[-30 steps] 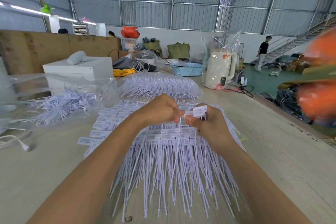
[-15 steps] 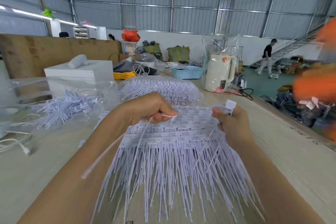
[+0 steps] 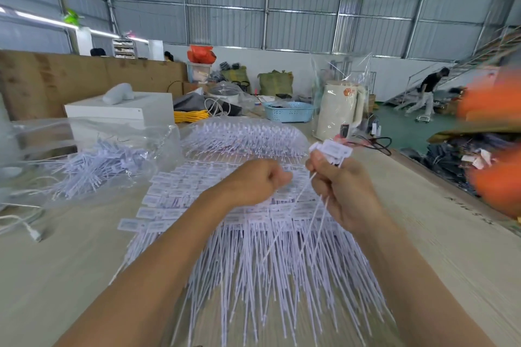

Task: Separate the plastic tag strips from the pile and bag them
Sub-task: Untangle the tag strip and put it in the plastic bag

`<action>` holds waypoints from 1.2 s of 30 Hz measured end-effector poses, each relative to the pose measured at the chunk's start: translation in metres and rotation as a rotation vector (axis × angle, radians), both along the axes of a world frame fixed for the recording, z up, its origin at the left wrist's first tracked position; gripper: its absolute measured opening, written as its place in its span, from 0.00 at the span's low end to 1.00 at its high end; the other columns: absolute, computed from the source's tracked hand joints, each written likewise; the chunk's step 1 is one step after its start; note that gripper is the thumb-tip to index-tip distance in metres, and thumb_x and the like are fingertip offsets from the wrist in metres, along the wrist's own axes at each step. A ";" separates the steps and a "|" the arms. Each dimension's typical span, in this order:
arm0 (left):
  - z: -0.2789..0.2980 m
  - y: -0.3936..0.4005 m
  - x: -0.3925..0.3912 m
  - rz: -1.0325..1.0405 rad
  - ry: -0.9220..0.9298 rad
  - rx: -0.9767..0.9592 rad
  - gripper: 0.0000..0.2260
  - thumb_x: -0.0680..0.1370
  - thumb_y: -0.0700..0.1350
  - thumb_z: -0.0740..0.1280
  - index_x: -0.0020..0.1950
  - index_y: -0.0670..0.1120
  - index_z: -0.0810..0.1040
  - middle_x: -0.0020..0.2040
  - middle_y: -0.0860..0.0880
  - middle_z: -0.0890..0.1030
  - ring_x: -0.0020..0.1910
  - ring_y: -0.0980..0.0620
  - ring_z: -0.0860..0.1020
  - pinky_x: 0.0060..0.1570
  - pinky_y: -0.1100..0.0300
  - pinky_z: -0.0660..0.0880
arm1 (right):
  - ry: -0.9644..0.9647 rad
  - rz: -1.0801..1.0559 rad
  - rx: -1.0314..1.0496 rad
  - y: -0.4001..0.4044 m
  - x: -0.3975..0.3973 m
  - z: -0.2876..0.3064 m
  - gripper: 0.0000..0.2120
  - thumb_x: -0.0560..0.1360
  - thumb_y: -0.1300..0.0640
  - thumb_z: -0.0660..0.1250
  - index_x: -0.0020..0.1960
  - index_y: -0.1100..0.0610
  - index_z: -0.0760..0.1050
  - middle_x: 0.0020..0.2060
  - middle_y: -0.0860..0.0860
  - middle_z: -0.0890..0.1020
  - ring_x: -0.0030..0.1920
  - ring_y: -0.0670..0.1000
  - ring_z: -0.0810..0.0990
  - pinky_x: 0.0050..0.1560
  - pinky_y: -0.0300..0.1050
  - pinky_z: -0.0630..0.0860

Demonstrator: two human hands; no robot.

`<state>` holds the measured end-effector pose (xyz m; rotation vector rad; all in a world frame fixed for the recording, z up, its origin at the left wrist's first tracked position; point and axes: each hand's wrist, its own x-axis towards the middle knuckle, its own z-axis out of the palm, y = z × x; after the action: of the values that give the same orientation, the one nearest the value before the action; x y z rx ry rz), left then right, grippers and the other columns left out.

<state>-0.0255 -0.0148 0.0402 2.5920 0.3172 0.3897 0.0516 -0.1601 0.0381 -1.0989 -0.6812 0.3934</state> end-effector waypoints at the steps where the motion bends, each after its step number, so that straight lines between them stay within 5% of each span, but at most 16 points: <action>1: 0.006 -0.007 -0.002 -0.064 -0.033 -0.205 0.18 0.78 0.60 0.57 0.48 0.47 0.77 0.49 0.49 0.80 0.48 0.52 0.78 0.52 0.56 0.73 | 0.008 0.007 0.010 0.004 -0.002 -0.002 0.07 0.78 0.64 0.61 0.41 0.61 0.72 0.27 0.49 0.73 0.22 0.43 0.65 0.21 0.33 0.64; 4: 0.017 -0.025 -0.009 -0.227 0.106 -0.502 0.27 0.74 0.67 0.53 0.51 0.47 0.79 0.44 0.46 0.83 0.41 0.53 0.82 0.49 0.57 0.78 | 0.062 -0.012 0.028 0.013 -0.003 -0.005 0.11 0.78 0.66 0.61 0.37 0.61 0.72 0.23 0.48 0.74 0.23 0.43 0.71 0.25 0.35 0.71; 10: 0.012 -0.038 -0.016 -0.279 0.266 -0.487 0.12 0.80 0.47 0.61 0.55 0.39 0.73 0.41 0.45 0.81 0.37 0.49 0.81 0.42 0.55 0.79 | 0.246 -0.199 0.027 0.024 0.003 -0.001 0.10 0.77 0.66 0.62 0.38 0.59 0.69 0.27 0.52 0.66 0.20 0.44 0.63 0.20 0.34 0.60; 16: 0.008 -0.034 -0.024 0.005 0.062 -0.635 0.07 0.81 0.37 0.56 0.45 0.39 0.70 0.34 0.46 0.72 0.26 0.54 0.73 0.29 0.60 0.78 | 0.256 -0.191 -0.008 0.053 -0.019 0.002 0.06 0.76 0.67 0.63 0.52 0.61 0.70 0.30 0.52 0.69 0.25 0.47 0.67 0.24 0.36 0.64; 19: 0.005 -0.018 -0.043 0.140 -0.052 -0.646 0.13 0.80 0.33 0.55 0.39 0.42 0.73 0.29 0.47 0.68 0.21 0.56 0.65 0.21 0.64 0.65 | 0.163 -0.130 -0.096 0.072 -0.035 -0.001 0.06 0.75 0.68 0.63 0.49 0.60 0.72 0.34 0.54 0.72 0.33 0.50 0.70 0.28 0.40 0.66; 23: 0.000 0.006 -0.079 0.286 -0.133 -0.633 0.14 0.82 0.40 0.56 0.40 0.42 0.77 0.27 0.49 0.69 0.19 0.57 0.64 0.21 0.68 0.61 | 0.138 0.048 -0.140 0.101 -0.061 -0.006 0.03 0.75 0.66 0.65 0.44 0.61 0.74 0.33 0.54 0.77 0.30 0.50 0.72 0.24 0.36 0.69; 27: -0.002 0.040 -0.119 0.411 -0.215 -0.584 0.13 0.82 0.43 0.59 0.46 0.38 0.80 0.28 0.49 0.71 0.20 0.58 0.65 0.21 0.68 0.62 | 0.117 0.228 -0.206 0.140 -0.091 -0.007 0.16 0.76 0.65 0.63 0.31 0.59 0.79 0.38 0.57 0.81 0.30 0.49 0.76 0.34 0.41 0.76; 32: -0.002 0.087 -0.170 0.592 -0.228 -0.472 0.14 0.80 0.44 0.62 0.36 0.43 0.77 0.31 0.48 0.74 0.26 0.54 0.66 0.26 0.64 0.63 | 0.139 0.392 -0.242 0.189 -0.132 -0.001 0.07 0.75 0.69 0.63 0.49 0.73 0.76 0.39 0.60 0.82 0.32 0.52 0.80 0.32 0.38 0.77; 36: -0.001 0.131 -0.192 0.784 -0.272 -0.398 0.13 0.79 0.38 0.61 0.35 0.41 0.77 0.28 0.47 0.73 0.24 0.53 0.66 0.21 0.66 0.62 | 0.121 0.462 -0.308 0.220 -0.152 -0.002 0.08 0.74 0.70 0.64 0.37 0.64 0.75 0.46 0.67 0.82 0.36 0.55 0.78 0.45 0.44 0.78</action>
<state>-0.2175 0.1166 0.0388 1.9060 1.1795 0.8343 -0.1007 0.0599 0.0361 -1.1909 -0.7823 0.9786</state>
